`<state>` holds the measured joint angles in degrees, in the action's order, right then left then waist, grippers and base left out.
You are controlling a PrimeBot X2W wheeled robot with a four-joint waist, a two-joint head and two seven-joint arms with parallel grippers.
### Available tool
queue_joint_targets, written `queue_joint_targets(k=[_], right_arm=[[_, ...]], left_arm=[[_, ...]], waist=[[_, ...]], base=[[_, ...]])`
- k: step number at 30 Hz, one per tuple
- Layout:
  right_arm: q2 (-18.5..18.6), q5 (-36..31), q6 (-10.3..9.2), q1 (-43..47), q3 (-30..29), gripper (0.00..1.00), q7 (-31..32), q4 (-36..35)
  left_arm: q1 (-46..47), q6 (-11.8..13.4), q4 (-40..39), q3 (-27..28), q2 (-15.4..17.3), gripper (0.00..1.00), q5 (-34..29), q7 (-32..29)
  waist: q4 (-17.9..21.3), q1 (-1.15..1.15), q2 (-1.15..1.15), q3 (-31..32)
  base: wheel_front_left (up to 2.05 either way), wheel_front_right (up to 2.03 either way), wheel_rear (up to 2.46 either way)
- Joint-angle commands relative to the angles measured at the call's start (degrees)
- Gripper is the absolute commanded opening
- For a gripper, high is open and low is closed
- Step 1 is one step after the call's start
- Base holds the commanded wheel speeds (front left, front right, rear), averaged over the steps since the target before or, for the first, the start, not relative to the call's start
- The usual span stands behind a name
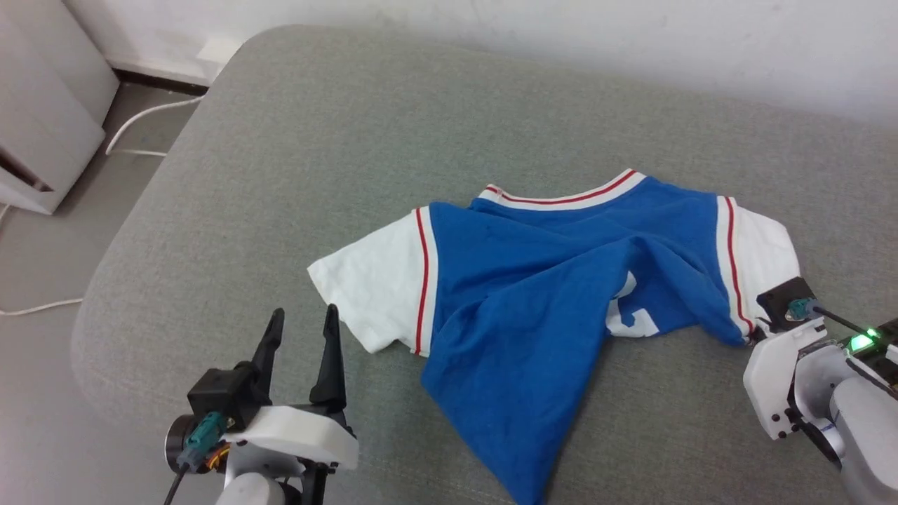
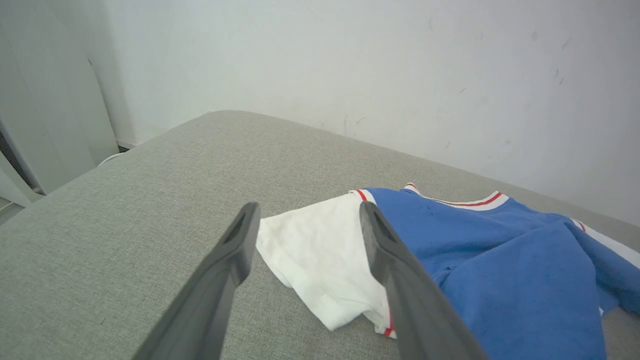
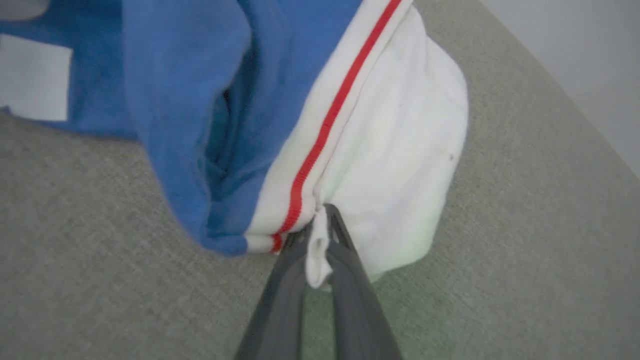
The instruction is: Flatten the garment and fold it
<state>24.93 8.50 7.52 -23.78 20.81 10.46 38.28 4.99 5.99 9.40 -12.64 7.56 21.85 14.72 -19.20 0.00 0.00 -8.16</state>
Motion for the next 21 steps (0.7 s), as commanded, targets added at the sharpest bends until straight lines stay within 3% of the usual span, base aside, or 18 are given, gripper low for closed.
queue_joint_targets(k=[1,7,13,17,20,21], right_arm=[[-0.33,0.62,-0.03,1.09,0.47,0.0,-0.05,1.37],[0.91,1.28,-0.03,3.27,-1.82,0.0,-1.78,-0.61],[2.71,-1.87,-0.03,9.62,-9.7,0.0,1.55,-6.43],[1.53,-4.63,-0.03,15.73,-14.31,0.0,3.95,-12.26],[-0.61,-4.75,-0.03,19.32,-13.96,0.0,4.07,-15.15],[-1.19,-4.56,-0.03,20.0,-13.73,0.43,3.54,-15.93]], left_arm=[[-0.32,-0.66,0.3,0.33,-0.17,1.0,-0.53,0.28],[-1.54,-1.3,0.76,0.98,-0.55,1.0,-1.26,0.28],[-3.3,-1.83,1.44,1.17,-0.76,1.0,-1.1,0.28],[-3.71,-2.25,2.05,1.12,-0.72,1.0,-0.44,0.09],[-3.38,-2.52,2.81,0.93,-0.49,1.0,-0.04,-0.81],[-3.1,-2.66,3.14,0.71,-0.39,1.0,-0.01,-1.29]], waist=[[2.61,0.0,0.0,2.51],[6.46,0.0,0.0,5.78],[9.77,0.0,0.0,8.19],[11.41,0.0,0.0,8.49],[13.18,0.0,0.0,8.14],[13.64,0.0,0.0,8.02]], base=[[0.0,0.0,0.0],[0.0,0.0,0.0],[0.0,0.0,0.0],[0.0,0.0,0.0],[0.0,0.0,0.0],[0.0,0.0,0.0]])
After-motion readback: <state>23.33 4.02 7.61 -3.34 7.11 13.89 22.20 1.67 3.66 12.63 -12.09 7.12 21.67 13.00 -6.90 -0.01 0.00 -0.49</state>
